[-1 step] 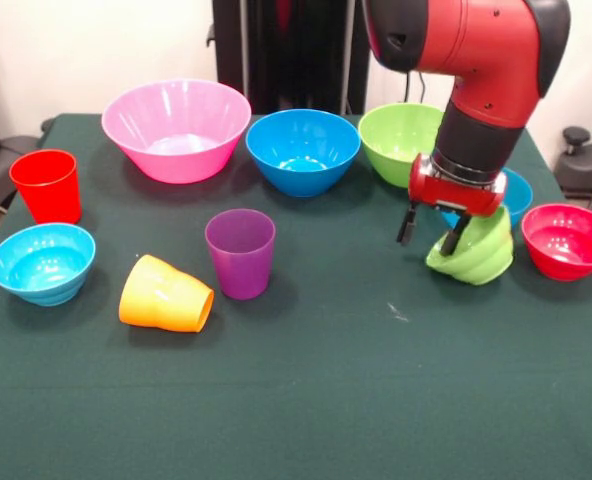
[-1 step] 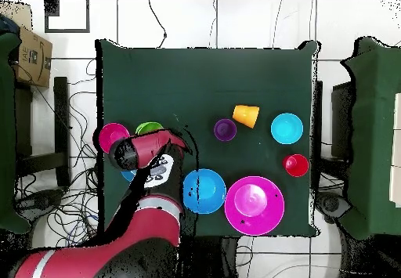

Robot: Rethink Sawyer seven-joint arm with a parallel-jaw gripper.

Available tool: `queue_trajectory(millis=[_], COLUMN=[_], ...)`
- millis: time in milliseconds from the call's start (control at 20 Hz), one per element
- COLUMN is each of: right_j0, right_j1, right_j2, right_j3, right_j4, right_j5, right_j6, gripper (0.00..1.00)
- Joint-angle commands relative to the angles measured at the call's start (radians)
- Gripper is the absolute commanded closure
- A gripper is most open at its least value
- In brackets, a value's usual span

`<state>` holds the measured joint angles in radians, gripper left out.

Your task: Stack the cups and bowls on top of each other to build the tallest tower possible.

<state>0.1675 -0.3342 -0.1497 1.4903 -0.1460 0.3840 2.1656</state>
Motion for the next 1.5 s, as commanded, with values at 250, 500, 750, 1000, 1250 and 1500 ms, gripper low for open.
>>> queue_trajectory(millis=[250,500,750,1000,1250,1500], right_j0=[0.046,0.054,0.062,0.069,0.062,0.057], right_j1=[0.007,-0.018,-0.043,-0.057,-0.047,-0.045], right_j2=[0.059,0.063,0.066,0.063,0.069,0.068], right_j3=[-0.065,-0.061,-0.061,-0.065,-0.07,-0.076], right_j4=[0.041,0.058,0.084,0.101,0.106,0.107], right_j5=[0.041,0.07,0.108,0.134,0.124,0.127], right_j6=[0.114,0.112,0.108,0.103,0.092,0.076], gripper=[0.0,0.0,0.0,0.0,0.0,0.0])
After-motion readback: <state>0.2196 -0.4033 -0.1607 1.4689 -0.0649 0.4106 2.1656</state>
